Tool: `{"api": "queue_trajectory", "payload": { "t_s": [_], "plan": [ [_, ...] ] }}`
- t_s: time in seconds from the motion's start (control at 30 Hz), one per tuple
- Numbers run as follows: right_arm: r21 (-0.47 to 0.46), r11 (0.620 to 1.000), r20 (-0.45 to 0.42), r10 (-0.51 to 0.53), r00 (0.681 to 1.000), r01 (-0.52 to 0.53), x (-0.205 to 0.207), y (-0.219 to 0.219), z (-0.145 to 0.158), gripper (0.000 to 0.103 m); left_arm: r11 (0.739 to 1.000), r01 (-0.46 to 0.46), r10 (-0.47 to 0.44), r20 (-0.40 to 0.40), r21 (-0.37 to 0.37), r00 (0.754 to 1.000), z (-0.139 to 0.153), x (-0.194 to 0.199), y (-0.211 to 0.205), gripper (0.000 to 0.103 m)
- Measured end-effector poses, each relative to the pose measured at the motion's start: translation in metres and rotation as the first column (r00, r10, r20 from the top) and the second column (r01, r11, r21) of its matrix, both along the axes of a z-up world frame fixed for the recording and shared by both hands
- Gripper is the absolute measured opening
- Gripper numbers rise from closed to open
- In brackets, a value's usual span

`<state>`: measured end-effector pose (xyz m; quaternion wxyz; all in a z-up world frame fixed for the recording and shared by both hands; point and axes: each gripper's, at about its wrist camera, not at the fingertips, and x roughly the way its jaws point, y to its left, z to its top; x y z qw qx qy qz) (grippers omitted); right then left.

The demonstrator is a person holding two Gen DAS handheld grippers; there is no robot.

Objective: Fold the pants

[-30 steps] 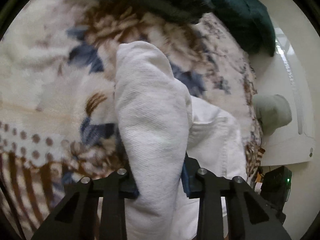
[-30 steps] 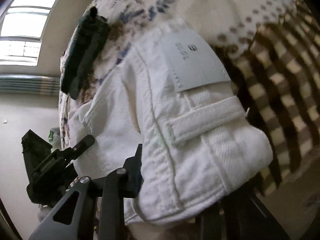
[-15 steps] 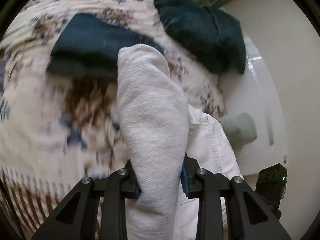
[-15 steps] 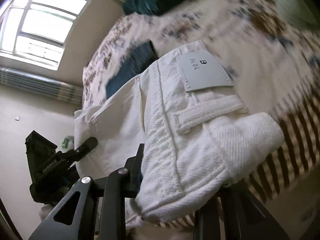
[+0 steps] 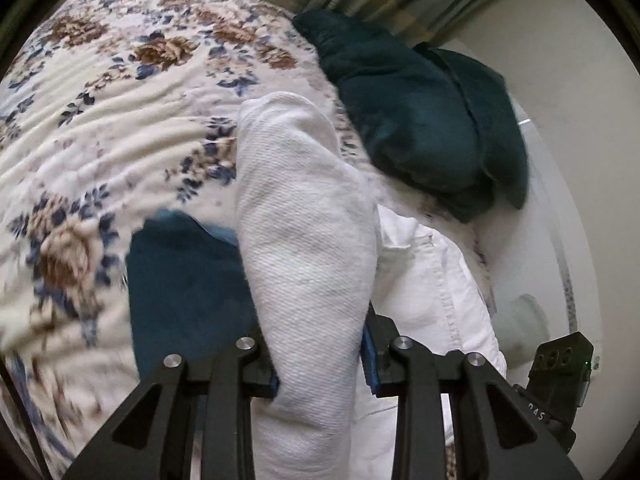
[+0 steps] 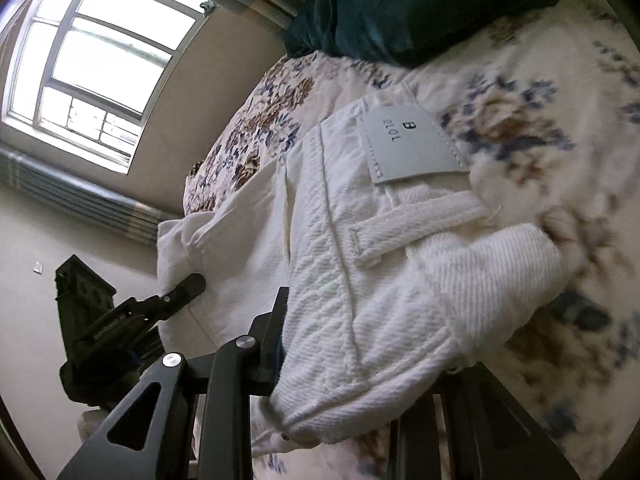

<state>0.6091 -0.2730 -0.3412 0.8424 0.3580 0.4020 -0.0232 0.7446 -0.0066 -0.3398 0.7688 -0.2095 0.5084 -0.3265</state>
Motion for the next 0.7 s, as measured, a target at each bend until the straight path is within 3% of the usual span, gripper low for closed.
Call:
{"api": "queue_trajectory", "payload": {
  "t_s": [0.13, 0.17, 0.27, 0.37, 0.47, 0.53, 0.67, 0.7],
  "plan": [
    [0.039, 0.999, -0.059, 0.005, 0.998, -0.003, 0.037, 0.001, -0.052, 0.029, 1.0, 0.005, -0.002, -0.097, 0.024, 0.995, -0.069, 0.04, 0.009, 0.028],
    [0.037, 0.999, -0.063, 0.015, 0.998, -0.013, 0.042, 0.0, -0.062, 0.028, 1.0, 0.003, -0.001, -0.145, 0.013, 0.989, -0.094, 0.045, 0.014, 0.029],
    [-0.008, 0.996, -0.071, 0.083, 0.994, -0.084, 0.051, 0.009, -0.073, 0.029, 0.999, -0.033, 0.025, -0.204, -0.038, 0.979, -0.124, 0.048, 0.026, 0.032],
    [0.047, 0.994, -0.084, 0.103, 0.991, -0.099, 0.051, 0.002, -0.078, 0.038, 1.0, -0.029, 0.029, -0.166, 0.005, 0.986, -0.115, 0.043, 0.023, 0.037],
    [0.028, 0.994, -0.148, 0.105, 0.984, -0.102, 0.044, -0.005, -0.066, 0.059, 0.994, -0.046, 0.059, -0.142, 0.099, 0.988, -0.098, 0.035, 0.021, 0.047],
    [-0.017, 0.995, -0.178, 0.096, 0.979, -0.101, 0.03, -0.004, -0.051, 0.069, 0.987, -0.075, 0.095, -0.136, 0.145, 0.986, -0.086, 0.026, 0.024, 0.06],
    [-0.222, 0.966, -0.289, 0.062, 0.955, -0.13, 0.019, 0.004, -0.031, 0.081, 0.965, -0.133, 0.16, -0.108, 0.226, 0.981, -0.063, 0.007, 0.031, 0.066],
    [-0.298, 0.943, -0.332, 0.046, 0.942, -0.151, 0.02, 0.009, -0.027, 0.09, 0.955, -0.136, 0.166, -0.092, 0.265, 0.982, -0.058, 0.0, 0.029, 0.081]
  ]
}}
